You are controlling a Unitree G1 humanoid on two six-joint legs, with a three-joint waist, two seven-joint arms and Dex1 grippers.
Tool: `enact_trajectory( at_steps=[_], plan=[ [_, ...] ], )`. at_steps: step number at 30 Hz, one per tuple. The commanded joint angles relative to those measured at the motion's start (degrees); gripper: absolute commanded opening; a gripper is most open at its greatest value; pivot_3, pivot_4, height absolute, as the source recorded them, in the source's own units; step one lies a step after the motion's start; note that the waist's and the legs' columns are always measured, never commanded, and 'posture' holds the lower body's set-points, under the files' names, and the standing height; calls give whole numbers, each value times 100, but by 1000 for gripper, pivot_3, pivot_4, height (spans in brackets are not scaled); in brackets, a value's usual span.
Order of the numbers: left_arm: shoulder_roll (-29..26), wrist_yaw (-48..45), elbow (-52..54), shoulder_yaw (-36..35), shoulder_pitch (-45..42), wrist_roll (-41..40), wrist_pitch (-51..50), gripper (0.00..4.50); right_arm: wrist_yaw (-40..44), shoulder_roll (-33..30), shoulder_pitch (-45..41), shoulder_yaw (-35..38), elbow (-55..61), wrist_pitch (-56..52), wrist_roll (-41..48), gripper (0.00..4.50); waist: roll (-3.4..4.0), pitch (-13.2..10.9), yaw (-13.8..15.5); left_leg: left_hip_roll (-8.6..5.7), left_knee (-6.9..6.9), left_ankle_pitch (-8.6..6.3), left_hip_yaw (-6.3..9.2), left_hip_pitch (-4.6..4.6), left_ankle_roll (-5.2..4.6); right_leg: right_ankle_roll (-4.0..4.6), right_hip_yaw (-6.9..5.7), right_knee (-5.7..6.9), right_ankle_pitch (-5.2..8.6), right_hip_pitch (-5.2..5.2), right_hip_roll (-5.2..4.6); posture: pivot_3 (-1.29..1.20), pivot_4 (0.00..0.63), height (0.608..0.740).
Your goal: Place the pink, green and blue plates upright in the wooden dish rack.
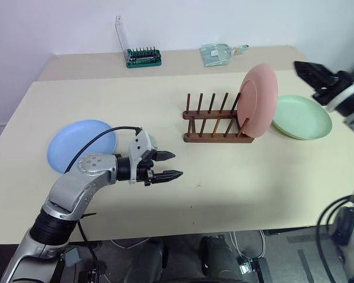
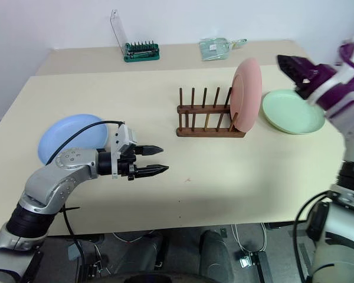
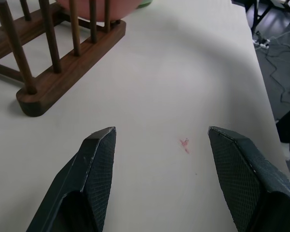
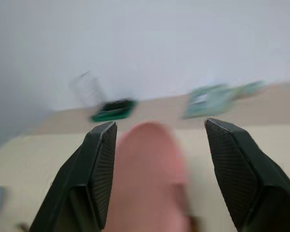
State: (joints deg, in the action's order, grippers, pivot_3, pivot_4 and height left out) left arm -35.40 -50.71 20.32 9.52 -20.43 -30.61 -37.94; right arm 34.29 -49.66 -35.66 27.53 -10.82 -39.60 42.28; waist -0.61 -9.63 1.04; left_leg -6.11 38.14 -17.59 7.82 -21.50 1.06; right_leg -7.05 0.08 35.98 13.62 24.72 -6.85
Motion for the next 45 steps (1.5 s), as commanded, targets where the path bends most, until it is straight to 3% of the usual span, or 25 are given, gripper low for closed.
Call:
enact_trajectory(
  at_steps=[1,4,8,18,21,28,33,39,42,45],
  plan=[
    [-17,-31,142,-144,-12,-22,76,3121,697,-747,918,-119,159,681,-860,3451,0,0,10,-1,-1,-1,-1,-1,-1,-1,-1,-2,1,0,0,0,150,740],
    [-24,-97,66,-57,-45,56,134,3121,966,-1053,1518,-640,-9,1262,-1620,4473,7,4,-129,5,0,-2,-25,13,-4,-2,11,1,0,-3,1,0,150,740],
    [92,-149,-68,46,-235,94,163,3121,996,-1302,1681,-1981,-796,2681,-3313,4473,23,12,-207,10,-1,-2,-37,24,-3,-3,20,10,1,-4,7,0,150,740],
    [147,-163,-73,-2,-259,163,163,3121,684,-481,-328,-3307,-4004,4692,-4918,4473,33,4,-173,8,-2,-2,-52,16,-4,-3,40,7,0,9,7,0,150,740],
    [167,-53,60,-39,-179,131,95,3121,539,-239,-709,-3557,-4707,5123,-5286,3668,29,6,-185,7,-2,-2,-54,17,-4,-3,45,5,0,8,6,0,150,740],
    [151,161,259,-111,14,106,11,3121,256,-127,-896,-3476,-5080,5688,-5435,105,30,6,-175,6,-1,-2,-54,18,-4,-3,48,6,0,7,6,0,150,740],
    [253,409,322,-152,82,164,75,3121,-536,-273,-604,-3269,-4518,5926,-5506,44,32,6,-171,5,-1,-2,-52,18,-4,-3,49,7,0,8,7,0,150,740],
    [385,697,226,-296,43,218,143,3121,-1028,-490,238,-1695,-1086,4406,-4735,44,59,3,-176,5,-3,-2,-59,6,-4,-4,60,15,-1,30,7,0,150,740],
    [360,610,126,-282,21,243,207,3121,-973,-186,-179,-797,533,3190,-3398,44,62,5,-172,7,-5,-2,-60,9,-4,-4,64,16,-1,31,11,0,150,740],
    [399,599,-63,-357,-54,330,437,3121,-486,-79,-373,-494,1641,2184,-2147,44,60,5,-162,8,-5,-3,-58,9,-5,-4,64,13,-1,28,12,0,150,740]
  ],
)
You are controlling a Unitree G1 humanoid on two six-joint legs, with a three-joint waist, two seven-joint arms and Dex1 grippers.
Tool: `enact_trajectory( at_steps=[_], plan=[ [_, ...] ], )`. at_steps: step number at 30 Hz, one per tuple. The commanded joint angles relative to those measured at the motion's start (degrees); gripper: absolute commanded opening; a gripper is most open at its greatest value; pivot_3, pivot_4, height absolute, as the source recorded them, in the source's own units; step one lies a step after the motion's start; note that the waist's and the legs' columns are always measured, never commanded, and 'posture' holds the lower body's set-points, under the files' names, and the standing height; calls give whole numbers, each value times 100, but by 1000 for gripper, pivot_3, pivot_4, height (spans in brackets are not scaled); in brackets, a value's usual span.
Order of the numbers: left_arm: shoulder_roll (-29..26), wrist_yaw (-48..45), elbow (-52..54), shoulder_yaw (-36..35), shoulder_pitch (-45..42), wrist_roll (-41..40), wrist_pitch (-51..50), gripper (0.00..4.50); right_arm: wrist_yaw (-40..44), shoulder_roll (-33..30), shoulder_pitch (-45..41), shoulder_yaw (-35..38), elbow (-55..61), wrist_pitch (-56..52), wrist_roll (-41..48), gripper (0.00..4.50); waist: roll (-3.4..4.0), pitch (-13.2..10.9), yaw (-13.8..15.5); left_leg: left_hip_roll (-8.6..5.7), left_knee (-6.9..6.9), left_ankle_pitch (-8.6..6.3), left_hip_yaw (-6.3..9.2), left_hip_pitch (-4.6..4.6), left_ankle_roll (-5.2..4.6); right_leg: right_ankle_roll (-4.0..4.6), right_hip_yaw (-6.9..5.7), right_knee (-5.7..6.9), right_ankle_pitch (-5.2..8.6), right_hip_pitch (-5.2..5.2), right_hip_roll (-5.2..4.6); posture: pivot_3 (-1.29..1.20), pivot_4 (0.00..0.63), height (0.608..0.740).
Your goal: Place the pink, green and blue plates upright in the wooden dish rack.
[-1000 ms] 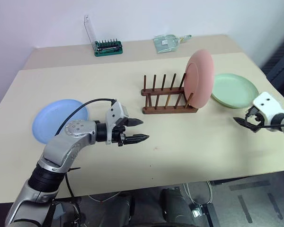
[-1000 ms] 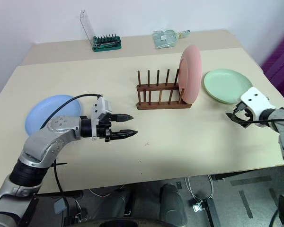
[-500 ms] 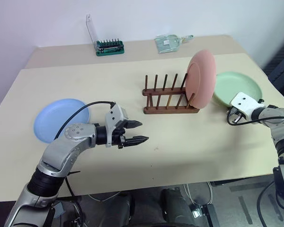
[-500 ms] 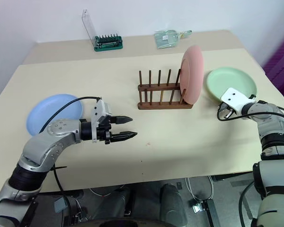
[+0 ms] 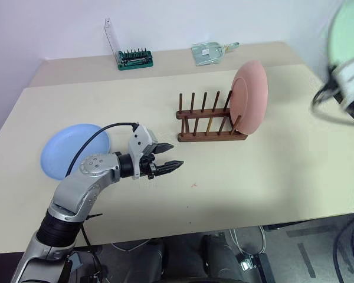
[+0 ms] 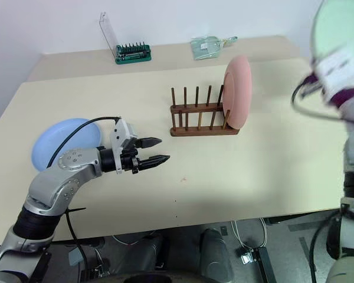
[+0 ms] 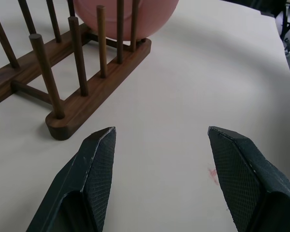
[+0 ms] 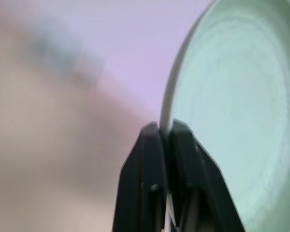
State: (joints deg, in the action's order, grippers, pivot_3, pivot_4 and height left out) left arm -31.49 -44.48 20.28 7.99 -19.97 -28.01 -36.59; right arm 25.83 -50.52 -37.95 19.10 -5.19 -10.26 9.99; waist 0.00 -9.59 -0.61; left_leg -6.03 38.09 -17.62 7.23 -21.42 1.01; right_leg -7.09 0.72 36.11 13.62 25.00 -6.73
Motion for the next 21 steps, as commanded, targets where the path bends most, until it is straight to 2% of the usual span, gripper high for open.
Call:
enact_trajectory(
  at_steps=[1,3,5,9,13,17,21],
  plan=[
    [59,34,-186,-345,-165,62,398,3121,550,28,-182,389,1470,-1212,1657,44,-11,3,11,0,0,0,3,0,-1,0,-1,-1,0,-2,0,0,150,740],
    [59,103,-478,-655,-270,116,707,3121,753,137,-311,510,2302,-2275,3380,44,-20,1,26,0,4,-2,18,2,-3,0,-9,-10,0,-18,1,0,150,740],
    [-59,30,-647,-808,-266,158,867,3121,824,169,-317,561,2784,-2872,4464,44,-19,1,28,-1,9,-2,22,3,-4,1,-10,-9,-1,-22,-1,0,150,740],
    [-378,-103,-897,-938,-126,394,1119,3121,87,720,-530,161,3178,-3500,5808,44,-19,1,19,-1,6,-5,23,2,-9,1,-10,-11,-1,-19,-4,0,150,740],
    [-450,-123,-699,-947,103,400,1112,3121,-1193,1529,-630,-221,2861,-3873,6710,44,-20,2,11,-3,6,-5,22,1,-8,1,-8,-9,-1,-16,-7,0,150,740],
    [-383,-95,-488,-900,208,327,1002,3121,-2012,1861,-757,-301,2398,-4040,7216,44,-21,2,40,-7,9,-4,23,-8,-8,1,-7,-6,-1,-8,-8,0,150,740],
    [-364,-108,-294,-813,306,278,793,3121,-2219,1856,-888,-392,1824,-4090,6880,44,-21,2,26,-7,8,-4,22,-7,-8,1,-7,-5,-1,-7,-7,0,150,740]
  ],
)
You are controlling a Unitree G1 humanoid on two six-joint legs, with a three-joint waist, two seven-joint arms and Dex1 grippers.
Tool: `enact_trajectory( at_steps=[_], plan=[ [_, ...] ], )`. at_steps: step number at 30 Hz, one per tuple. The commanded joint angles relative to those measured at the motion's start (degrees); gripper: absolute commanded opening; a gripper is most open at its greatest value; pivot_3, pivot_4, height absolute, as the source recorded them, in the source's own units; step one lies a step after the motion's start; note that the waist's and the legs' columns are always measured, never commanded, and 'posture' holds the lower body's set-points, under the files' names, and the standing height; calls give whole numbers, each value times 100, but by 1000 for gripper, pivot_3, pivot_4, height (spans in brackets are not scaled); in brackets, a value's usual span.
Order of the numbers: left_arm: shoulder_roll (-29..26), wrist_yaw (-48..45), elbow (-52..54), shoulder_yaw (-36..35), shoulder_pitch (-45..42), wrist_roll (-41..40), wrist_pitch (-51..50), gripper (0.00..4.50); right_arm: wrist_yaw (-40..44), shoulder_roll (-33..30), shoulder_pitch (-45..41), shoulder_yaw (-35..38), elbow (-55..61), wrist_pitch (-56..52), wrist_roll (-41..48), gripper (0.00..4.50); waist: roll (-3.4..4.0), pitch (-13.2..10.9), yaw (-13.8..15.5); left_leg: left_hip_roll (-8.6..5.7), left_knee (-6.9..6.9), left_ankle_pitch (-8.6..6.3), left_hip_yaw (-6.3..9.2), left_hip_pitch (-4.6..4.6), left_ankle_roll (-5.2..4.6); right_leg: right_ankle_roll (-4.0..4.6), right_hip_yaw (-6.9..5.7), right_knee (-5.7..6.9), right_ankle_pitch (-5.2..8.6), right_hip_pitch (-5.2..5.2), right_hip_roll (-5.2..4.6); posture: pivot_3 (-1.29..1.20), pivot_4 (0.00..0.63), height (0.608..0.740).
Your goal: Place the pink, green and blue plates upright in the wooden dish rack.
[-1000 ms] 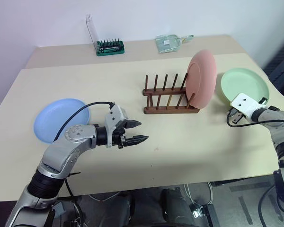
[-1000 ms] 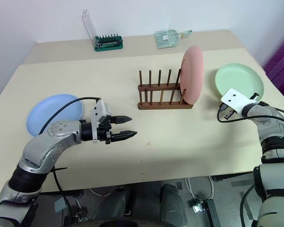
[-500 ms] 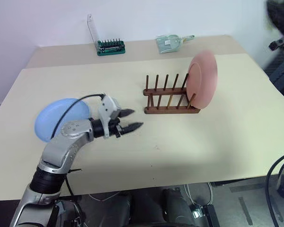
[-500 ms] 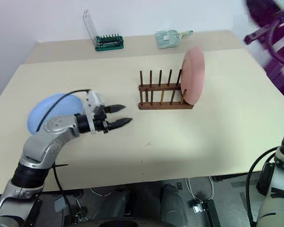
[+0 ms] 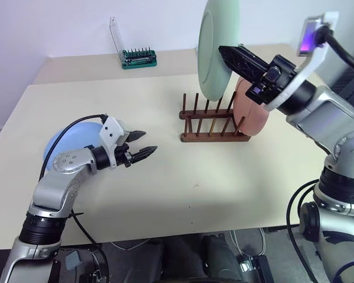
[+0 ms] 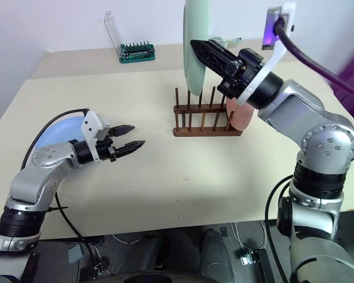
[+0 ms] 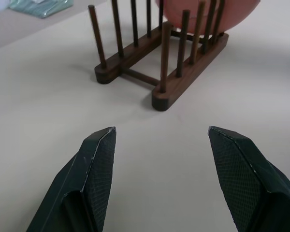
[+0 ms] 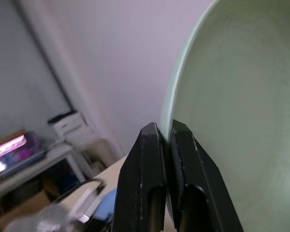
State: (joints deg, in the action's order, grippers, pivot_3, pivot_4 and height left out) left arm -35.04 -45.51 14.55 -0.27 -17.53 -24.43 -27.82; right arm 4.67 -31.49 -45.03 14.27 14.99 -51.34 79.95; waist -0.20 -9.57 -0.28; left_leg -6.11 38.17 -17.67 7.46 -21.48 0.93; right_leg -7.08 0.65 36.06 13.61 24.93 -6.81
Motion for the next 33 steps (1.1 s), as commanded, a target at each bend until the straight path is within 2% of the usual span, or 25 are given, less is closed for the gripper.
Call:
enact_trajectory(
  at_steps=[1,14,21,24,27,33],
  plan=[
    [-3,-14,304,11,71,-92,-115,3121,-115,-60,-187,114,-300,11,-136,44,0,0,-18,1,0,0,0,0,0,0,0,0,0,0,1,0,150,740],
    [69,-88,331,54,-4,-96,-218,3121,322,-280,174,177,-827,-528,-271,44,1,0,-34,1,-3,0,-6,-1,-1,0,-1,3,0,6,2,0,150,740],
    [118,-85,340,90,-12,-83,-220,3121,305,-162,268,233,-1050,-707,-276,44,1,0,-35,3,-4,0,-6,0,-1,0,-1,3,0,6,2,0,150,740],
    [131,-81,364,94,5,-94,-228,3121,333,-196,197,243,-1040,-662,-408,1018,1,0,-36,3,-5,0,-6,-1,-1,0,0,3,0,8,3,0,150,740],
    [143,-72,385,98,25,-101,-236,3121,435,-274,103,207,-949,-607,-613,2420,1,0,-35,3,-5,0,-6,-1,-1,0,-1,3,0,7,3,0,150,740],
    [173,-55,437,106,45,-109,-283,3121,817,-635,-90,-111,-644,-548,-1402,2420,1,0,-25,2,-4,-1,-8,-1,-1,0,-1,3,0,7,2,0,150,740]
  ],
)
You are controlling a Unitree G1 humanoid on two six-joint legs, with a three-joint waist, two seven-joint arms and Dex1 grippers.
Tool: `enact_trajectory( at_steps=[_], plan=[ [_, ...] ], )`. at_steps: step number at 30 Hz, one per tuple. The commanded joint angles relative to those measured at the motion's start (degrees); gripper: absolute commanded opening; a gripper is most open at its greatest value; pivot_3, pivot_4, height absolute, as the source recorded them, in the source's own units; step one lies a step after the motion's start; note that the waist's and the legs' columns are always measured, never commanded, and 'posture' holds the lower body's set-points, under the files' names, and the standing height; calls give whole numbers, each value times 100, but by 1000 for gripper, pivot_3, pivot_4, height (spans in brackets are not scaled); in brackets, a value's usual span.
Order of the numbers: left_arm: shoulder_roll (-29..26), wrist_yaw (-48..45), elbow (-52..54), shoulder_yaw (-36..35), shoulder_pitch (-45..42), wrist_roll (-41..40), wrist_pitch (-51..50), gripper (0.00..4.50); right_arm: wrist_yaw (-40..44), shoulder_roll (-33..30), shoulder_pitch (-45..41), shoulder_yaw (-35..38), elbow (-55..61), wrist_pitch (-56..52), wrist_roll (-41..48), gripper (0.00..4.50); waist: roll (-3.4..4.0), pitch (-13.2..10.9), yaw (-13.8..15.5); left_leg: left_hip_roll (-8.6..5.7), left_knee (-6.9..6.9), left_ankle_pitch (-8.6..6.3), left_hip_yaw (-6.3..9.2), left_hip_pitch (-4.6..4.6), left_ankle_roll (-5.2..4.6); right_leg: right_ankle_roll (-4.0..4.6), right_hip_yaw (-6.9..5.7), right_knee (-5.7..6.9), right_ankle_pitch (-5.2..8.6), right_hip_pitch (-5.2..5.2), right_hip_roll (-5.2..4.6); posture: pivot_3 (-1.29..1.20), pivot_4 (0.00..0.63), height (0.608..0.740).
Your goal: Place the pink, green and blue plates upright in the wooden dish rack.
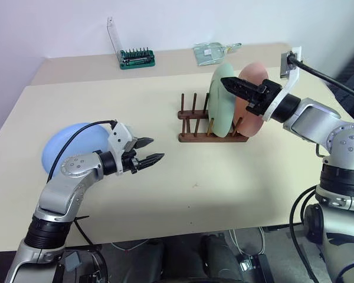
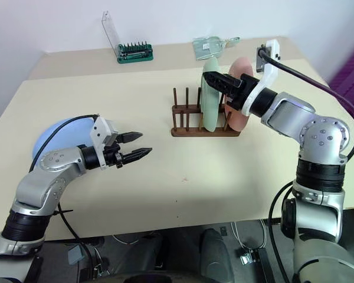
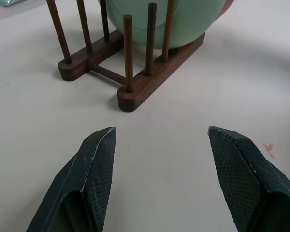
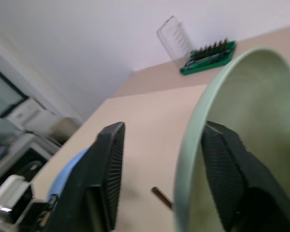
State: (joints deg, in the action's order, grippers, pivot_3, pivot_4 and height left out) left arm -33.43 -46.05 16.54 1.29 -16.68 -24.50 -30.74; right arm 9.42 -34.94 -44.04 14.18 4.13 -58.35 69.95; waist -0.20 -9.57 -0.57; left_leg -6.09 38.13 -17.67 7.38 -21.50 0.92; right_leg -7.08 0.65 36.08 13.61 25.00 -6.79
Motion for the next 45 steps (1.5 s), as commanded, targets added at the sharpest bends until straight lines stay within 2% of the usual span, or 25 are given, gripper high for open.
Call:
enact_trajectory(
  at_steps=[1,4,8,11,13,15,17,18,21,23,26,30,32,36,42,45],
  plan=[
    [17,5,241,-50,-40,-98,7,3121,519,-477,-198,-266,582,213,-699,2420,0,0,4,0,0,0,0,0,0,0,0,0,0,0,0,0,150,740],
    [26,17,244,-63,-39,-96,-7,3121,944,-1003,-215,-698,903,374,-1467,2420,0,0,0,-1,-1,-1,-3,-1,-1,0,0,-1,0,2,0,0,150,740],
    [46,8,250,-56,-40,-117,-37,3121,1000,-961,-224,-633,927,254,-1608,2420,0,0,-9,2,-1,-1,-6,1,-1,-1,0,-1,0,2,1,0,150,740],
    [73,33,196,-41,-77,-47,41,3121,1331,-1236,-123,-967,1179,664,-2362,2420,0,0,-1,2,-1,-1,-6,-1,-1,-1,0,-1,0,3,0,0,150,740],
    [148,154,129,-233,-128,-114,76,3121,1937,-1565,-130,-1245,1446,1701,-3218,2420,0,0,19,-1,0,-1,-8,-3,-2,-1,0,-2,0,5,-1,0,150,740],
    [380,733,-144,-791,-321,-201,71,3657,2617,-1842,-109,-1536,1888,2436,-3742,2483,-1,-2,25,-3,1,-2,-9,-5,-3,-2,0,-3,0,6,-2,0,150,740],
    [589,1309,-393,-1330,-530,-313,36,4421,2990,-1928,-72,-1772,2139,2672,-3987,2483,-9,0,14,2,1,-1,-8,-5,-2,-3,-3,-1,0,8,2,0,150,740],
    [640,1646,-499,-1696,-623,-338,75,4470,3032,-1873,-83,-1960,2203,2699,-4160,2483,-12,0,-7,6,1,-1,-7,-3,-1,-3,-5,-1,0,6,5,0,150,740],
    [531,3074,-779,-2667,-724,210,35,4470,2993,-1427,-90,-2371,2276,2675,-4432,2483,-26,5,-63,9,-2,-1,-7,8,1,-3,4,2,0,8,7,0,150,740],
    [416,3662,-656,-2973,-496,628,26,4470,3073,-1201,-20,-2517,2283,2713,-4523,2483,-26,5,-58,6,-9,-2,-7,9,2,-3,13,5,0,20,10,0,150,740],
    [301,4162,-371,-3280,-65,887,-405,4470,3197,-972,49,-2671,2228,2791,-4741,2483,-31,2,4,-6,-14,-4,-5,-2,-1,-3,15,3,0,35,2,0,150,740],
    [429,4846,-143,-4197,428,797,-1631,4470,3396,-679,129,-2763,2065,2843,-4850,2483,-73,7,117,-13,3,-6,6,-9,-5,-7,13,-3,-5,26,1,0,150,740],
    [546,4877,-52,-4405,602,608,-2115,4470,3515,-610,162,-2825,1937,2943,-4979,2483,-74,8,136,-13,4,-6,7,-4,-5,-7,12,-3,-5,20,2,0,150,740],
    [721,4578,147,-4292,734,180,-2896,4470,3673,-456,173,-2902,1770,3091,-5168,2483,-76,9,157,-13,8,-6,15,-1,-3,-7,6,0,-5,11,1,0,150,740],
    [777,4423,-57,-3828,663,121,-3213,4470,3731,-269,329,-2912,1965,2993,-5253,2483,-78,10,109,-10,2,-5,16,3,0,-7,5,2,-5,15,3,0,150,740],
    [856,4534,-305,-3741,476,181,-3220,3571,3684,-237,467,-2900,2147,2881,-5284,2483,-78,10,118,-9,2,-4,16,2,2,-7,5,2,-5,16,3,0,150,740]
  ],
)
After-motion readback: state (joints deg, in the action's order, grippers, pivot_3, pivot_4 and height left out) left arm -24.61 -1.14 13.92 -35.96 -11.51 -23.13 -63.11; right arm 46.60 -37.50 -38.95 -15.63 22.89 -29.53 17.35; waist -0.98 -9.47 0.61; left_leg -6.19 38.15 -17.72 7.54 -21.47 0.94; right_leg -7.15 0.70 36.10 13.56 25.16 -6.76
